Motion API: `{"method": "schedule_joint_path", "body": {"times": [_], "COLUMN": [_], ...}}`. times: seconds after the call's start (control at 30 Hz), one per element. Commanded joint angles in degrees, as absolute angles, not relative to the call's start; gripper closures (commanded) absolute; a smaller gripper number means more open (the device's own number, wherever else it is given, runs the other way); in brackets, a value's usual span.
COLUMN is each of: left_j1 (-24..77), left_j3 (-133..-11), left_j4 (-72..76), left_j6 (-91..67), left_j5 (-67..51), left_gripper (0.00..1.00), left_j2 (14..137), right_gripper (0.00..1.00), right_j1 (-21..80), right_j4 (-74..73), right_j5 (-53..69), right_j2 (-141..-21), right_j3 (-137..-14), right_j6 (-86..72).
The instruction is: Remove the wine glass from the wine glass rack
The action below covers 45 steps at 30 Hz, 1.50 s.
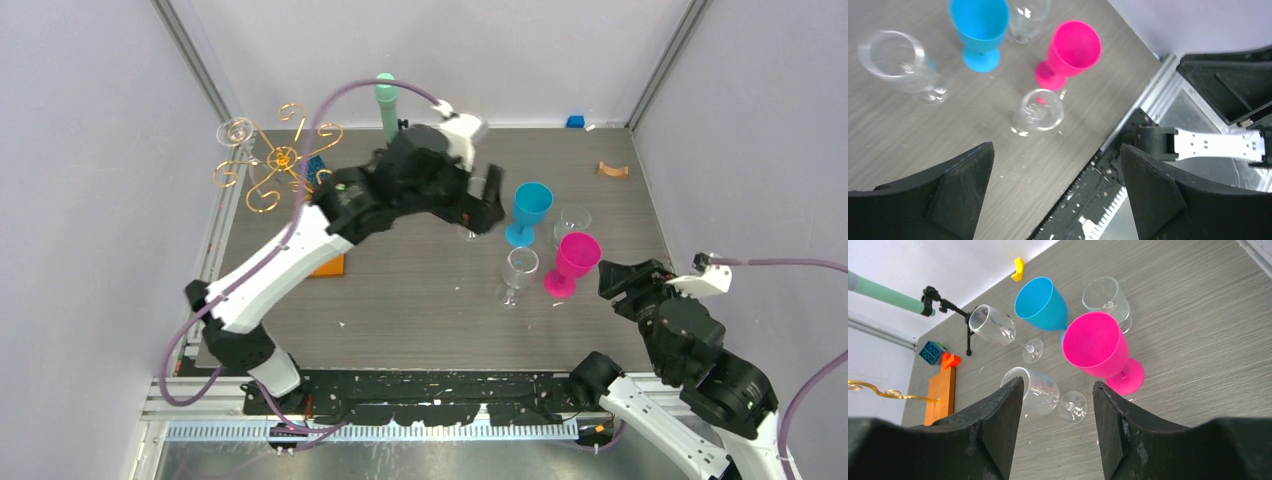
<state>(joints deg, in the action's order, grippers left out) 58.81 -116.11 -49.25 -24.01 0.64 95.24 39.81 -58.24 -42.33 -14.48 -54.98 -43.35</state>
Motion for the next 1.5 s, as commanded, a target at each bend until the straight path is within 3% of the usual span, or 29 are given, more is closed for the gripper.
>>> {"method": "schedule_joint_path", "body": {"times": [0.0,0.17,0.4,0.57,0.83,1.0,1.2,1.47], "left_j1": [50.58,38.67,15.59,-0.13,-23.22,-28.68,-29.64,-29.79], "left_j3": [-111.94,-110.64,-113.74,-112.46,-105.01,-98.59,-100.92,-101.72], "left_j4": [-44.57,-47.41,-53.75,-53.52,-45.62,-38.82,-39.64,-39.25], "left_j6": [-23.21,-23.34,-25.63,-29.83,-38.13,-44.28,-45.68,-48.05], "left_j5": [4.76,7.29,4.74,-4.45,-24.43,-30.96,-34.03,-31.64], "left_gripper": [0.0,0.0,0.11,0.14,0.09,0.17,0.27,0.33], "left_j2": [86.69,80.32,78.29,77.97,77.74,79.31,84.8,86.88], "right_gripper": [0.41,0.41,0.41,0.42,0.42,0.42,0.41,0.41], "right_j1": [40.07,40.03,40.08,40.09,40.08,40.08,40.08,40.08], "right_j4": [-55.09,-53.45,-52.0,-51.85,-51.9,-51.69,-51.32,-50.7], "right_j5": [-38.83,-35.45,-33.23,-32.42,-32.97,-33.74,-34.88,-37.73], "right_j2": [-19.25,-23.31,-24.96,-25.75,-25.79,-25.48,-24.16,-22.01], "right_j3": [-56.48,-56.78,-56.64,-56.37,-55.65,-54.3,-52.9,-51.21], "right_j6": [-44.34,-44.78,-44.97,-44.77,-44.55,-44.61,-43.53,-41.19]}}
